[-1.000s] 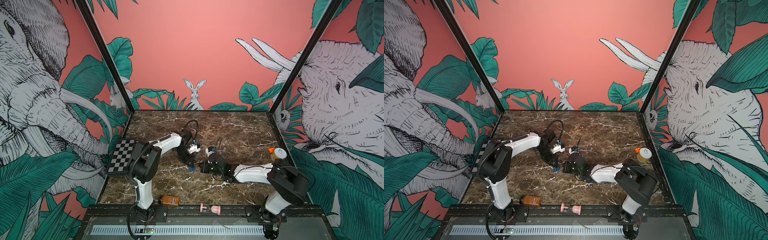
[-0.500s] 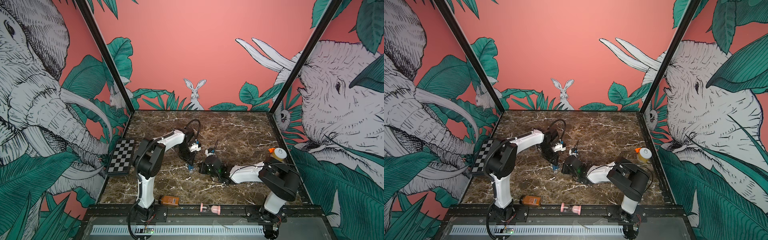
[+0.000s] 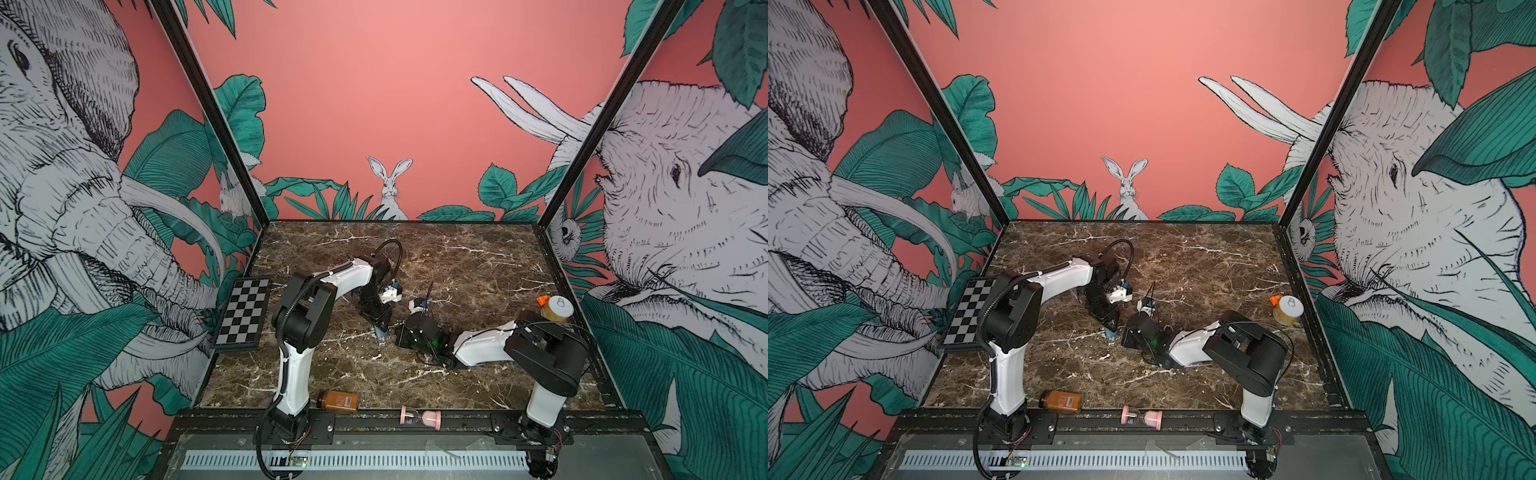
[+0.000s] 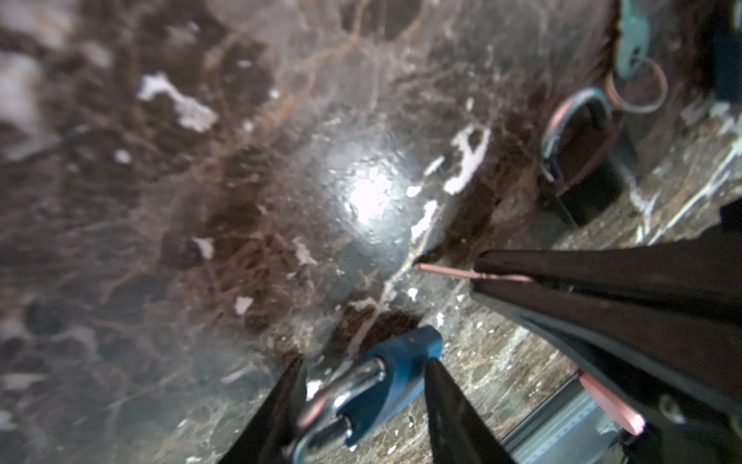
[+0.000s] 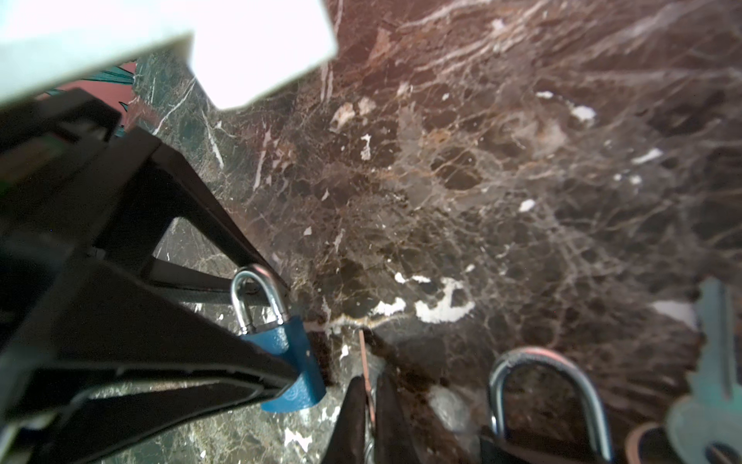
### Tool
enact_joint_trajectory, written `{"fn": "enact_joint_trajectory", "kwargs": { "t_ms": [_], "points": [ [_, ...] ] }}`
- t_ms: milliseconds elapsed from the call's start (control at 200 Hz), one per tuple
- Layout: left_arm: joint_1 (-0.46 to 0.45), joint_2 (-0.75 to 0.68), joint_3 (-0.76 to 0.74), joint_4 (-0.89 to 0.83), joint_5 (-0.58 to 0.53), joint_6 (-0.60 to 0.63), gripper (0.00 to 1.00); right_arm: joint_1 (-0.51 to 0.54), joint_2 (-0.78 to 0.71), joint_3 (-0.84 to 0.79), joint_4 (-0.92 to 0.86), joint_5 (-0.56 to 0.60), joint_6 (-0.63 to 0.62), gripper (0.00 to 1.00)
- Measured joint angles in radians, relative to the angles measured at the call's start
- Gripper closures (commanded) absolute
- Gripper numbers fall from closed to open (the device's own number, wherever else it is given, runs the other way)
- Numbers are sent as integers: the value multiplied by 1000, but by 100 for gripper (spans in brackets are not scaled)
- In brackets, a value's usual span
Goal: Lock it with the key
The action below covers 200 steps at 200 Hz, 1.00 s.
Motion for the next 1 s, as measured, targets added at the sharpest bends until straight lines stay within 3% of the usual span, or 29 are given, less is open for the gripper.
{"fn": "enact_joint_trajectory", "kwargs": {
  "t_ms": [135, 290, 320, 490, 565, 815, 1000],
  "points": [
    [0, 0, 10, 2, -13, -1, 30, 0, 4, 6, 3, 2, 6, 75],
    [0, 0, 19, 8, -31, -5, 27, 1, 3, 6, 15, 15, 10, 67],
    [0, 0, 19, 9, -33, -5, 21, 2, 2, 7, 13, 18, 9, 66],
    [0, -14, 21, 19, -77, -18, 19, 8, -21, 7, -31, 45, 2, 66],
    [0, -36, 21, 27, -102, -25, 3, 11, -42, 7, -56, 60, -5, 66],
    [2, -195, 30, 61, -197, -54, 2, 18, -217, 8, -175, 118, -98, 65],
    [2, -400, -89, 243, -311, -100, 2, 20, -389, 51, -298, 197, -251, 57]
  ]
}}
